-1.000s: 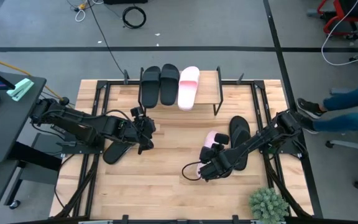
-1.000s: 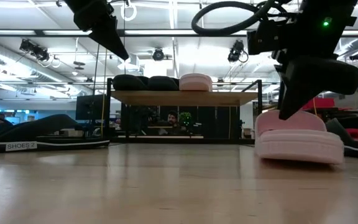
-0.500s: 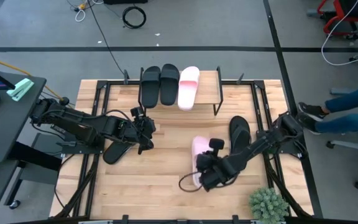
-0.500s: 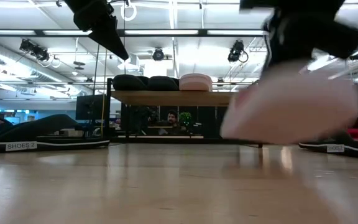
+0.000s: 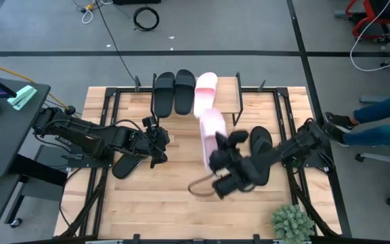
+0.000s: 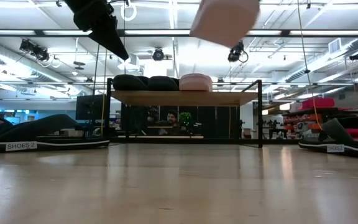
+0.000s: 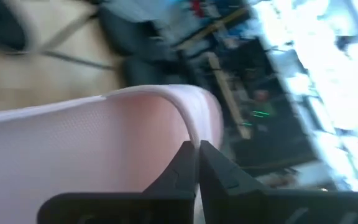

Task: Pick and place slides into the shelf
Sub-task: Put the pink slider on the shelf, then put the left black slipper under the shelf

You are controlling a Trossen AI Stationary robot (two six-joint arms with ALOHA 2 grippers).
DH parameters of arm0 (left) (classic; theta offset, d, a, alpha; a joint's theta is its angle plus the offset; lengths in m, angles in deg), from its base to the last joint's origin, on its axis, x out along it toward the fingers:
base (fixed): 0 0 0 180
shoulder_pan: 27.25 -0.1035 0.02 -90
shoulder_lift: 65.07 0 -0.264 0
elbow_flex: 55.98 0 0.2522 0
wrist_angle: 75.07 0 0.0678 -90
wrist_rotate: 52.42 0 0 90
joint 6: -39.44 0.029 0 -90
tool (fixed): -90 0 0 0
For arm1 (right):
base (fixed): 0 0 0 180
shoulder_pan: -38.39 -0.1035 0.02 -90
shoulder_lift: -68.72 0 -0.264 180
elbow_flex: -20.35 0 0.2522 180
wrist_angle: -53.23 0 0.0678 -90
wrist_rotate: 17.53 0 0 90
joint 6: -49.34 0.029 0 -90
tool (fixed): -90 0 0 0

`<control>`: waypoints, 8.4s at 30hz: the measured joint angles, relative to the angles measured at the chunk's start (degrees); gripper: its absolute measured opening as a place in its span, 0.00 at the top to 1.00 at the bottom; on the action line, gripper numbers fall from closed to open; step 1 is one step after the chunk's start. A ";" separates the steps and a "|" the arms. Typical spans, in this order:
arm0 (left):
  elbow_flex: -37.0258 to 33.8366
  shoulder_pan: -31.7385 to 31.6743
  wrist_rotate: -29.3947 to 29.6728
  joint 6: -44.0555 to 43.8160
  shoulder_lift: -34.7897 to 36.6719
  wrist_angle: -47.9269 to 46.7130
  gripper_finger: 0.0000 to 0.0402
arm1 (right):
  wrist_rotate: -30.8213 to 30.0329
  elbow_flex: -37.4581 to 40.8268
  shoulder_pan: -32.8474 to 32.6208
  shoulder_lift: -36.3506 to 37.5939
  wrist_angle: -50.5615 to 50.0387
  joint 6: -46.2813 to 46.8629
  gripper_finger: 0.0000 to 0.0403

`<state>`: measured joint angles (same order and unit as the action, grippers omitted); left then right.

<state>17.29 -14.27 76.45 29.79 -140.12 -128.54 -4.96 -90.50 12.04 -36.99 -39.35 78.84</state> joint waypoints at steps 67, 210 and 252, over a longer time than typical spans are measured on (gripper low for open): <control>0.00 0.13 -0.04 -4.74 0.00 -0.03 0.57 | 28.60 4.49 45.89 1.16 19.79 -59.13 0.92; -18.53 -10.94 -31.14 -26.41 -10.08 43.42 0.63 | 34.02 34.33 -9.81 16.22 44.72 27.45 0.80; -18.64 -2.53 -15.57 -25.65 -13.18 19.15 1.00 | 31.82 34.38 -9.80 16.20 43.21 28.92 0.88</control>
<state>-1.35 -16.80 60.88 4.14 -153.30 -109.39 26.85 -56.13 2.25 -20.79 3.85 107.76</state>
